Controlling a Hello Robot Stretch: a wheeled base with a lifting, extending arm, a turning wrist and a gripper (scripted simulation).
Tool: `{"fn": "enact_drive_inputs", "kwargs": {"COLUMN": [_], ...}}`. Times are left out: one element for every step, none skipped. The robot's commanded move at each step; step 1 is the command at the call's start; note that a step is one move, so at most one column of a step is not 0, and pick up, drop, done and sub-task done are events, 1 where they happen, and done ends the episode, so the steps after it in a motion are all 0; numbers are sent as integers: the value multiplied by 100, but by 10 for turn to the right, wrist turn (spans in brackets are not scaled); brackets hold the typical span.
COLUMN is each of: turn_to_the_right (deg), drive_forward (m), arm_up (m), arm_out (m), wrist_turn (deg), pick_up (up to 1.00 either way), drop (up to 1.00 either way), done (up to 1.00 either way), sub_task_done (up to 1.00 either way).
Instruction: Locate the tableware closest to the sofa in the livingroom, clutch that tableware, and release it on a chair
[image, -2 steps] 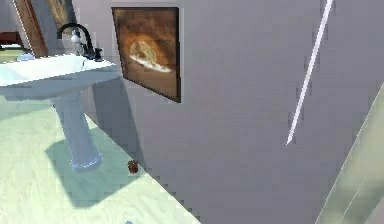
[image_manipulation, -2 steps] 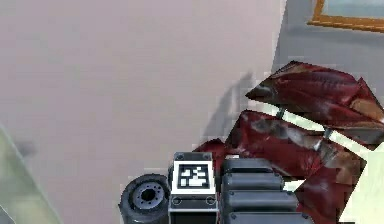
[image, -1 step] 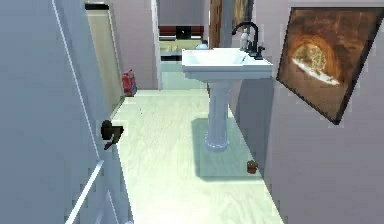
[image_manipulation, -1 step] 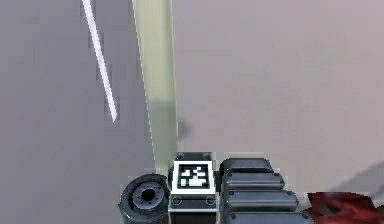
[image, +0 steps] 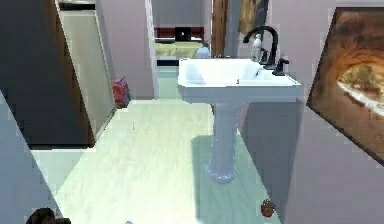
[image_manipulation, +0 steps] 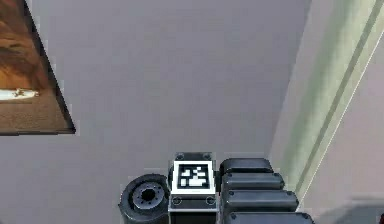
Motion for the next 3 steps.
{"fn": "enact_drive_inputs", "kwargs": {"turn_to_the_right": [-120, 0, -120], "drive_forward": [0, 50, 0], "arm_up": [0, 0, 0], "arm_out": [0, 0, 0], "wrist_turn": [0, 0, 0], "pick_up": [0, 0, 0], "drop": [0, 0, 0], "done": [0, 0, 0], "sub_task_done": [0, 0, 0]}}
